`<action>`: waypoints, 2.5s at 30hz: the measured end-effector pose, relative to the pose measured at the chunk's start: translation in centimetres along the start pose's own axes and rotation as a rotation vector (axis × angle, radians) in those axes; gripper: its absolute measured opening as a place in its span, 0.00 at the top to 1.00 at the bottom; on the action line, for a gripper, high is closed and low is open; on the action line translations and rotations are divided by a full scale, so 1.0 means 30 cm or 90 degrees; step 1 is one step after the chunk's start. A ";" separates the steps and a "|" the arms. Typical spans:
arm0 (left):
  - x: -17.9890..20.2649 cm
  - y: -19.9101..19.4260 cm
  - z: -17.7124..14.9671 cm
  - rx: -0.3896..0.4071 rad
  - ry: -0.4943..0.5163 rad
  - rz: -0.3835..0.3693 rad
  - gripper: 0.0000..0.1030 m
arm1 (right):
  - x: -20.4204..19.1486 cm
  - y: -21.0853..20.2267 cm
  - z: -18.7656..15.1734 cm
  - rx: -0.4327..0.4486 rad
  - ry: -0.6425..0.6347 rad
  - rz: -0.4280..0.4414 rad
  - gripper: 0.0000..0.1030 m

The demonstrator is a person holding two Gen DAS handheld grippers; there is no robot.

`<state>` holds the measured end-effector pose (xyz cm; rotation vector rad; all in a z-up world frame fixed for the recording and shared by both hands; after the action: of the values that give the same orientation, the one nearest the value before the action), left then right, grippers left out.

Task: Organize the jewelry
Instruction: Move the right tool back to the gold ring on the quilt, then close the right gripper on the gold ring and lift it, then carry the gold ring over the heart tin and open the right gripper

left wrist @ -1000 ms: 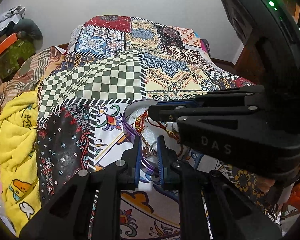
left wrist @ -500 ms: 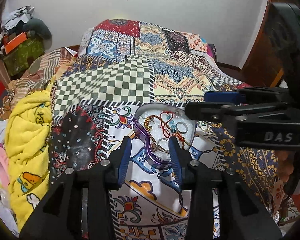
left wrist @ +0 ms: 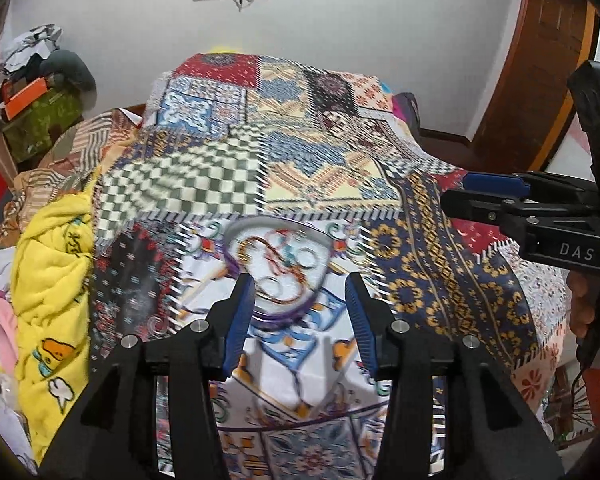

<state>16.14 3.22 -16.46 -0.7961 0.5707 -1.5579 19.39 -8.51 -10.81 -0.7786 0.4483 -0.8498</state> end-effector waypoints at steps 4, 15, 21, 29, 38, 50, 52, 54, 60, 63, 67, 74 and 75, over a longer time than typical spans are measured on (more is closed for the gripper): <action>0.050 0.049 -0.033 -0.027 -0.002 -0.015 0.56 | 0.050 0.006 -0.055 -0.017 0.013 -0.010 0.53; 0.152 0.197 -0.071 -0.081 0.000 -0.047 0.56 | 0.122 0.108 -0.207 -0.087 0.032 -0.006 0.53; 0.164 0.239 -0.065 -0.079 -0.001 -0.049 0.56 | 0.101 0.192 -0.197 -0.098 0.006 0.004 0.53; 0.138 0.259 -0.071 -0.082 -0.007 -0.053 0.56 | 0.074 0.313 -0.184 -0.130 -0.018 0.028 0.55; 0.149 0.275 -0.070 -0.080 0.001 -0.068 0.70 | 0.073 0.340 -0.170 -0.097 -0.030 0.002 0.81; 0.183 0.346 -0.041 -0.091 0.017 -0.051 0.73 | 0.130 0.253 -0.159 -0.072 0.008 -0.002 0.84; 0.195 0.365 -0.035 -0.093 0.027 -0.043 0.75 | 0.143 0.213 -0.156 -0.057 0.011 -0.006 0.84; 0.206 0.389 -0.033 -0.099 0.035 -0.030 0.77 | 0.158 0.180 -0.155 -0.044 0.015 -0.007 0.84; 0.228 0.447 -0.035 -0.111 0.053 -0.003 0.80 | 0.191 0.130 -0.159 -0.020 0.022 -0.011 0.84; 0.239 0.457 -0.037 -0.105 0.069 0.013 0.83 | 0.194 0.122 -0.170 -0.012 0.026 -0.010 0.84; 0.242 0.469 -0.031 -0.100 0.080 0.031 0.90 | 0.196 0.116 -0.187 -0.008 0.031 -0.007 0.84; 0.266 0.439 -0.032 -0.092 0.093 0.033 0.95 | 0.207 0.099 -0.192 -0.004 0.039 -0.007 0.84; 0.274 0.424 -0.031 -0.087 0.093 0.031 0.95 | 0.205 0.093 -0.190 -0.002 0.038 -0.009 0.84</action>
<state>23.40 -6.80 -25.24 -0.7681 0.8048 -1.5523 20.84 -14.72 -16.93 -0.7612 0.4980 -0.8873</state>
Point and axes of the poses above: each gripper's, at about its wrist camera, not at the fingertips, and y roughly the way its jaws point, x to its right, z to its top, the point moved 7 cm from there along y, roughly the way its jaws point, and after that the axes turned 4 degrees about -y, right-handed, at the moved point
